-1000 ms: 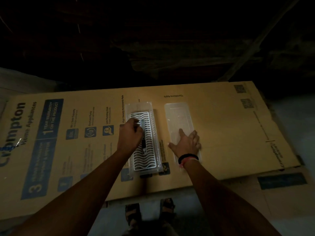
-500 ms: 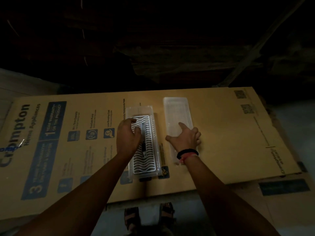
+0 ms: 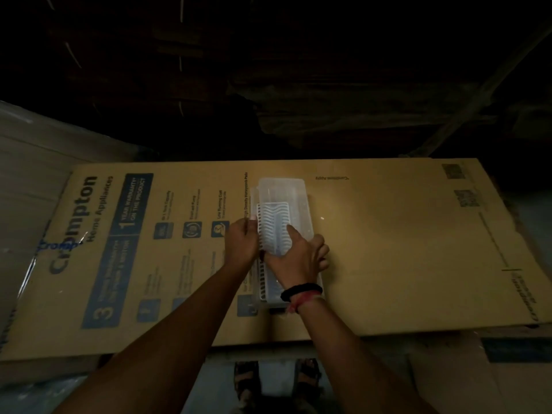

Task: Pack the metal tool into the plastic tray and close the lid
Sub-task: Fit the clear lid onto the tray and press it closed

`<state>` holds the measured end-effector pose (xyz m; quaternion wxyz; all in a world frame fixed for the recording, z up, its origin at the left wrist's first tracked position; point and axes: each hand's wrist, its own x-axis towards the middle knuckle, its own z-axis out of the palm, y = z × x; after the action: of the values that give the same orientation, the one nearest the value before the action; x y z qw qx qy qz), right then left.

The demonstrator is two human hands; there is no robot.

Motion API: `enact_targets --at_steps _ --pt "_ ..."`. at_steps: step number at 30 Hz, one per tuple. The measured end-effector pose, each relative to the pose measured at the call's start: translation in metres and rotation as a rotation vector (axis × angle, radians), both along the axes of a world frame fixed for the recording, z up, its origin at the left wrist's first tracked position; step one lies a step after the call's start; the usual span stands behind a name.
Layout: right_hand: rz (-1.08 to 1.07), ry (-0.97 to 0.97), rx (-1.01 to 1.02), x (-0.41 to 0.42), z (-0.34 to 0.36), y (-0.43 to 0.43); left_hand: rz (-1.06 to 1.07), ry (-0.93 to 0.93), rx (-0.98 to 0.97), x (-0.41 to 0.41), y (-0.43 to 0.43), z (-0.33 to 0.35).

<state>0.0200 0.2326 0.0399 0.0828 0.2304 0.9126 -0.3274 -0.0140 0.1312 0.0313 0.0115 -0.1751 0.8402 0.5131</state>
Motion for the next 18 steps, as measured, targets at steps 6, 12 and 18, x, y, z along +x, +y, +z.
enact_targets --at_steps 6,12,18 --pt "0.030 -0.043 0.052 0.003 -0.010 -0.020 -0.012 -0.080 0.062 0.005 -0.007 -0.005" --pt "0.028 -0.048 0.069 -0.002 -0.012 -0.027 0.022 -0.137 0.108 0.011 -0.011 -0.013" --pt "0.061 0.006 -0.025 -0.002 -0.016 -0.012 0.045 -0.207 0.082 0.001 -0.011 -0.020"
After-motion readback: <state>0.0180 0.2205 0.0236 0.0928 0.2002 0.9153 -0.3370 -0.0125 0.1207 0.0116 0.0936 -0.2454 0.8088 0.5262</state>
